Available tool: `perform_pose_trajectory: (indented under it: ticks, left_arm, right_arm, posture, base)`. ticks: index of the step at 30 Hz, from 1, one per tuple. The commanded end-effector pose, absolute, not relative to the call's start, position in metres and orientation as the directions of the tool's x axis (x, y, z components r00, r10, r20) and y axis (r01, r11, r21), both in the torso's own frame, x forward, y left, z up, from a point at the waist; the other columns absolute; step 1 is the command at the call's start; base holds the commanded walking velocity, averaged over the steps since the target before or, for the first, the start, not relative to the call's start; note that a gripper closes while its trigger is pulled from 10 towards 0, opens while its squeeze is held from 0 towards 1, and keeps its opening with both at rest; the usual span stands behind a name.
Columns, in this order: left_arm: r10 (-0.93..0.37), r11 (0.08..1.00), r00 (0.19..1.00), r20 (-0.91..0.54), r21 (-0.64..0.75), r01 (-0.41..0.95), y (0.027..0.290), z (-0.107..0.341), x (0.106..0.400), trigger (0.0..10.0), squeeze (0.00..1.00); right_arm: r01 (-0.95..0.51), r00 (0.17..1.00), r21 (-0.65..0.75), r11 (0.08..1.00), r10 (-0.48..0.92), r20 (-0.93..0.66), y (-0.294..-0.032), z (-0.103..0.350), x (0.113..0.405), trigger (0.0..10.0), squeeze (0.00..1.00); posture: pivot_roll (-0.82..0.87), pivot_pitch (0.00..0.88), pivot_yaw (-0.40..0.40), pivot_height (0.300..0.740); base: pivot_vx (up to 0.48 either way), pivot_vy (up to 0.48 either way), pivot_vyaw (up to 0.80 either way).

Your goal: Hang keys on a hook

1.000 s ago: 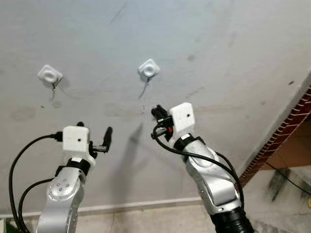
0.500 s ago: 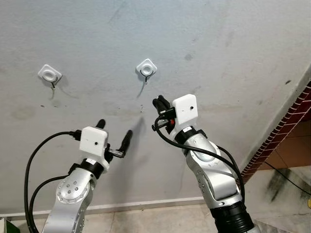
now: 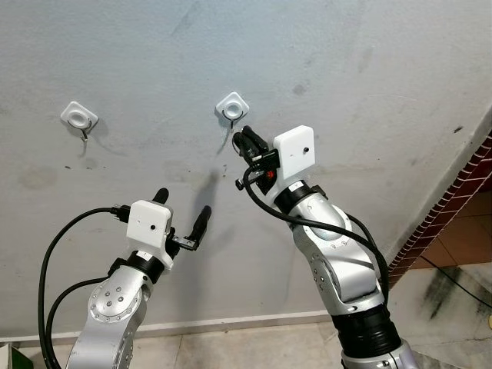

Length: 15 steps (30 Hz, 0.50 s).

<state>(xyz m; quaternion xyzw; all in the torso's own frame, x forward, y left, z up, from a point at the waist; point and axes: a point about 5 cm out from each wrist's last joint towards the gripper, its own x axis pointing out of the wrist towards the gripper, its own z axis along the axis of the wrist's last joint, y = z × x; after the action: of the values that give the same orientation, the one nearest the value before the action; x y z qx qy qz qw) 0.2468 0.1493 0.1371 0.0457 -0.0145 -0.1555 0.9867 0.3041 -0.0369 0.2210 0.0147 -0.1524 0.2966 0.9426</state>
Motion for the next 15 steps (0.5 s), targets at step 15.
perform_pose_trajectory:
  ticks: [15]
  left_arm:
    - [-0.319, 0.944, 0.945, 0.077, 0.116, 0.309, 0.149, 0.150, 0.249, 10.0, 0.00]
  right_arm:
    - [-0.587, 0.742, -0.064, 0.807, 0.568, 0.355, -0.025, 0.236, 0.311, 10.0, 0.00]
  posture:
    - [0.17, 0.004, 0.036, 0.740]
  base:
    - [0.000, 0.000, 0.00]
